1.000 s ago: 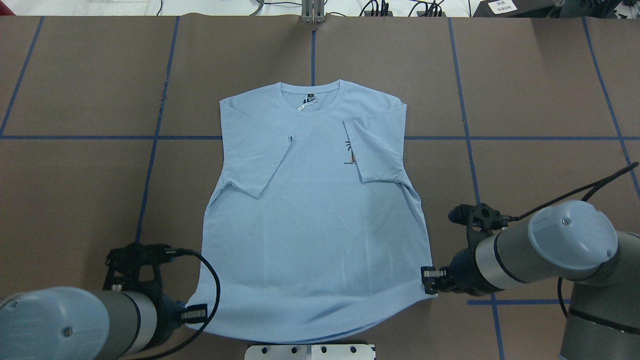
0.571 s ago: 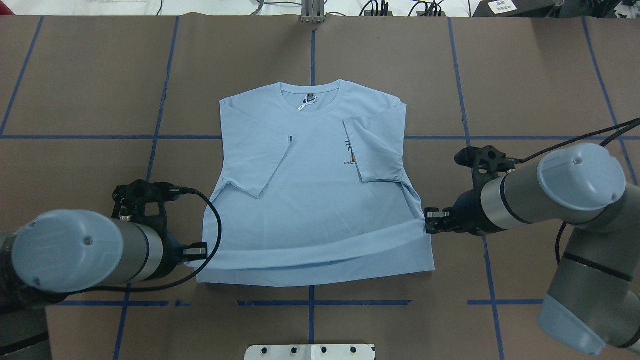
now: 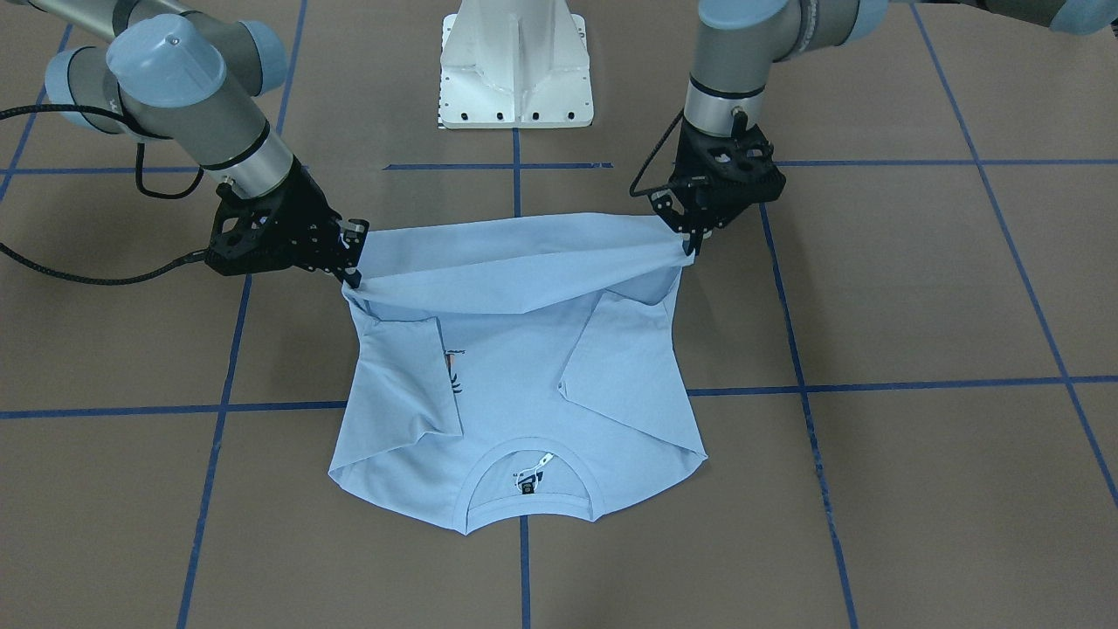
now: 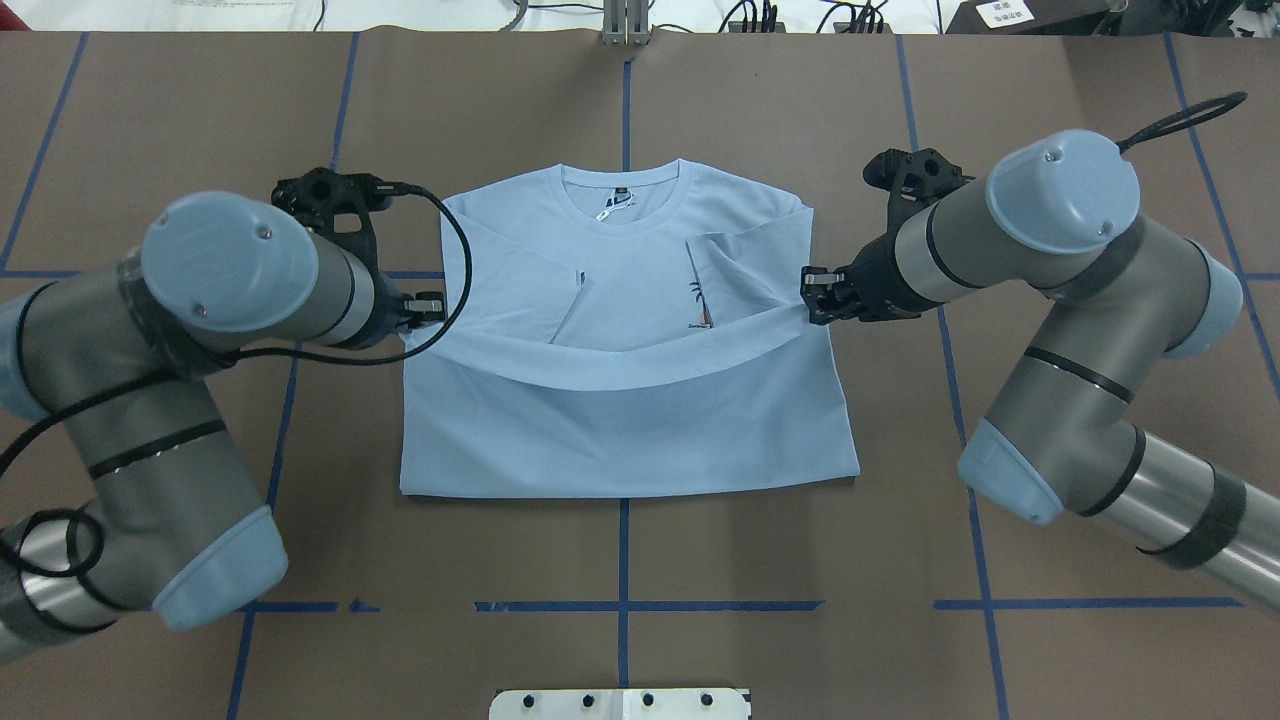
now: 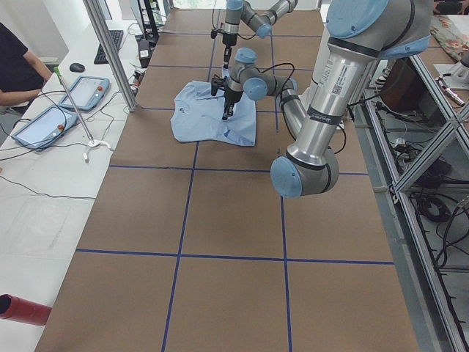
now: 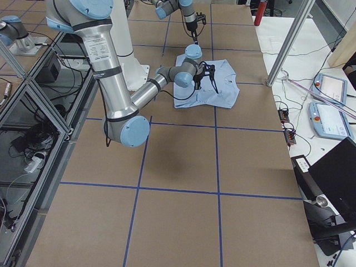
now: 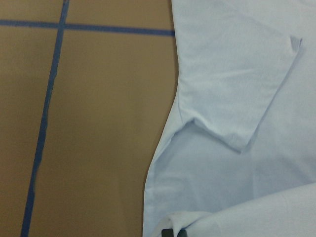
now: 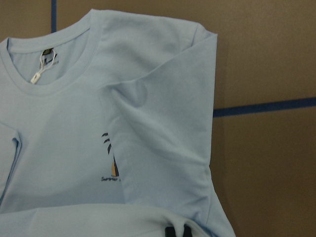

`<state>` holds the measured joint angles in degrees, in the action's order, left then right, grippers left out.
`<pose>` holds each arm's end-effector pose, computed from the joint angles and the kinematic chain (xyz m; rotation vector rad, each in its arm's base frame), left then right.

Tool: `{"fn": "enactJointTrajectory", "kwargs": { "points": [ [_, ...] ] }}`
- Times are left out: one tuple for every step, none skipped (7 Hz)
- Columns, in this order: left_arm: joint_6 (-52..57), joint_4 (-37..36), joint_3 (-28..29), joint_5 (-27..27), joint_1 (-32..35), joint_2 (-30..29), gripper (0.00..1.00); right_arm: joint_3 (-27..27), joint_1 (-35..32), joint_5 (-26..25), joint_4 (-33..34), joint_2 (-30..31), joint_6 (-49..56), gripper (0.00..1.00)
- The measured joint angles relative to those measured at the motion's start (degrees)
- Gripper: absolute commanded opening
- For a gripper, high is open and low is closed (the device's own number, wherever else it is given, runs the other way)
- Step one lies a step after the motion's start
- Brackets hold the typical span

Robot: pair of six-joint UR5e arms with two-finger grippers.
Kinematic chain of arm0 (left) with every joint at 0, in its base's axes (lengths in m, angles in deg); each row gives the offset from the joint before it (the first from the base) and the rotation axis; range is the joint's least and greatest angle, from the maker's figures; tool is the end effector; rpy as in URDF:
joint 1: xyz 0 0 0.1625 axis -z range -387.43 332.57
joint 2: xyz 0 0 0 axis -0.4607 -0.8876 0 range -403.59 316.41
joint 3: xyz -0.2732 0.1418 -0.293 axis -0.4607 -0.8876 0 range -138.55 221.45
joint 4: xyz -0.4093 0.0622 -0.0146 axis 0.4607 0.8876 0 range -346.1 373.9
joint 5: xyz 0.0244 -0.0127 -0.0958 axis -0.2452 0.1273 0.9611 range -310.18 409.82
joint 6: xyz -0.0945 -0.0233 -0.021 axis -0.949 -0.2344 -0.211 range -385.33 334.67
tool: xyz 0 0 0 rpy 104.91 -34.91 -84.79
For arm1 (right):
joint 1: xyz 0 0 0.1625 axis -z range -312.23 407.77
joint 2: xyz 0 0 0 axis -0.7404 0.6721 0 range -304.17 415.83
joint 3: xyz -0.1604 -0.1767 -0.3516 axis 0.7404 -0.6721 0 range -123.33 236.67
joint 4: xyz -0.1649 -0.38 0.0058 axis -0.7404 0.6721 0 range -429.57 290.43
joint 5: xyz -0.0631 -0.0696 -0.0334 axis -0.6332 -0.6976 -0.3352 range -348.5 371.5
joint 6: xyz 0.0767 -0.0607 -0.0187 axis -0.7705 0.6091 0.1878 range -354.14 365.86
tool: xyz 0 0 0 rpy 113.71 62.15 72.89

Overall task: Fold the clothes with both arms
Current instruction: 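Lift the hem with both grippers and fold it toward the collar, then lay the hem down near the collar and open both grippers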

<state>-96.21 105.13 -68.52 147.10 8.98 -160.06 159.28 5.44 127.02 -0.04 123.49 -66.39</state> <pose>0.4110 -0.4532 0.2515 0.2818 0.7927 -0.2310 -0.3928 -0.4801 0.2998 0.1210 -1.0274 0.1749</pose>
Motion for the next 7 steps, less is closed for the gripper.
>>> {"fn": "enactJointTrajectory", "kwargs": {
  "points": [
    [0.8,5.3,5.9,0.3,2.7,-1.0,0.0,-3.8,-1.8,0.0,0.0,-2.7,0.6,0.0],
    [1.2,8.9,11.0,0.4,4.4,-2.4,0.0,-8.0,-3.2,0.0,0.0,-5.8,1.0,0.0],
    [1.3,11.2,15.6,0.4,5.8,-4.4,0.0,-13.4,-4.6,0.0,-0.1,-9.8,1.2,0.0],
    [1.3,12.8,19.3,0.4,6.8,-6.1,0.0,-18.9,-5.8,0.0,-1.4,-13.3,1.3,0.0],
    [1.4,14.2,22.1,0.3,7.6,-7.4,0.0,-24.0,-6.8,0.0,-4.7,-15.4,1.3,0.0],
    [1.4,15.1,24.5,0.1,8.1,-8.5,0.0,-27.8,-7.6,0.0,-7.8,-16.4,1.3,0.0],
    [1.4,15.7,26.4,-0.1,8.4,-9.0,0.0,-30.1,-8.1,0.0,-9.3,-17.2,1.2,0.0]
  ]
}}
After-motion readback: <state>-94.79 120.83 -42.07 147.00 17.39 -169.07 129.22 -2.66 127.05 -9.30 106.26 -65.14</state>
